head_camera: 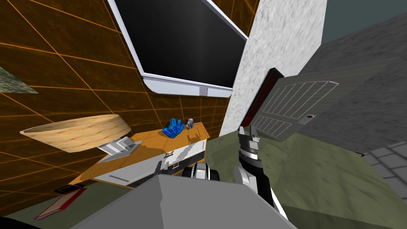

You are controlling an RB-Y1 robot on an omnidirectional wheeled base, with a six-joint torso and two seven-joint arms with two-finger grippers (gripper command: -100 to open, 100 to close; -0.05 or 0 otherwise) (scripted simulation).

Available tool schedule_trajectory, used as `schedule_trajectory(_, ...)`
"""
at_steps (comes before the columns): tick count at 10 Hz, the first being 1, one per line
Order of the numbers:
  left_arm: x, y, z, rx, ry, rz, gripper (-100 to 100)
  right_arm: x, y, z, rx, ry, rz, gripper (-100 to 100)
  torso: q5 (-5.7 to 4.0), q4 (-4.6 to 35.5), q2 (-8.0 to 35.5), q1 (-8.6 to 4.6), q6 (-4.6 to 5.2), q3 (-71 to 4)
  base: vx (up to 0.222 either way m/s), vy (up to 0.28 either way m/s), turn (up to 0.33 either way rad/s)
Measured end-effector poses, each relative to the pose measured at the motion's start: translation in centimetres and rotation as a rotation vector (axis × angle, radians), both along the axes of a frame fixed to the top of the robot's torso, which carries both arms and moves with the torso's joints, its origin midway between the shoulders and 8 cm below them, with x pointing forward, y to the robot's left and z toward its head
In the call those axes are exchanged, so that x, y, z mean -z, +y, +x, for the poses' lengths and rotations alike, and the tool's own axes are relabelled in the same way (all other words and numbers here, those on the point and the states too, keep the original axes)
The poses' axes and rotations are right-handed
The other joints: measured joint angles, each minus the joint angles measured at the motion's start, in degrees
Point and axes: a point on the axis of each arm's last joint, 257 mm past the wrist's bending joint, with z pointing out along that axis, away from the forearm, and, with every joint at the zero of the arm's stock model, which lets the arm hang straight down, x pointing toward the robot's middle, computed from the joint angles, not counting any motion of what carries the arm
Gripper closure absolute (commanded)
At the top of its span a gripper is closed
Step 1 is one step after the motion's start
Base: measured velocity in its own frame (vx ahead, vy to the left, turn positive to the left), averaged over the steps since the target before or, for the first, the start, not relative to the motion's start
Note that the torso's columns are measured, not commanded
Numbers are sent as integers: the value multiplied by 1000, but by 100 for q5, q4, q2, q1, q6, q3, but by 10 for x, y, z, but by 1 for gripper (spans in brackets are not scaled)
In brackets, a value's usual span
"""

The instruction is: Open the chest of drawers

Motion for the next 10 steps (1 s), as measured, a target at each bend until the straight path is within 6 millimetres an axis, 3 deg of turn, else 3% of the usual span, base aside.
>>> schedule_trajectory(2,3,-8,-3,-11,-2,-24,-100,0,0,0,0,0,0,0,1,1,4,6,0,3,8,-17,14)
schedule_trajectory(7,-7,7,3,-16,-3,-22,-100,0,0,0,0,0,0,0,0,0,0,-3,-1,0,3,-4,11)
schedule_trajectory(8,-7,8,3,-16,-2,-22,100,0,0,0,0,0,0,0,0,0,1,-3,0,1,-1,6,-15)
schedule_trajectory(10,-2,2,1,-14,-1,-24,100,0,0,0,0,0,0,0,0,0,1,-1,0,1,-6,6,-19)
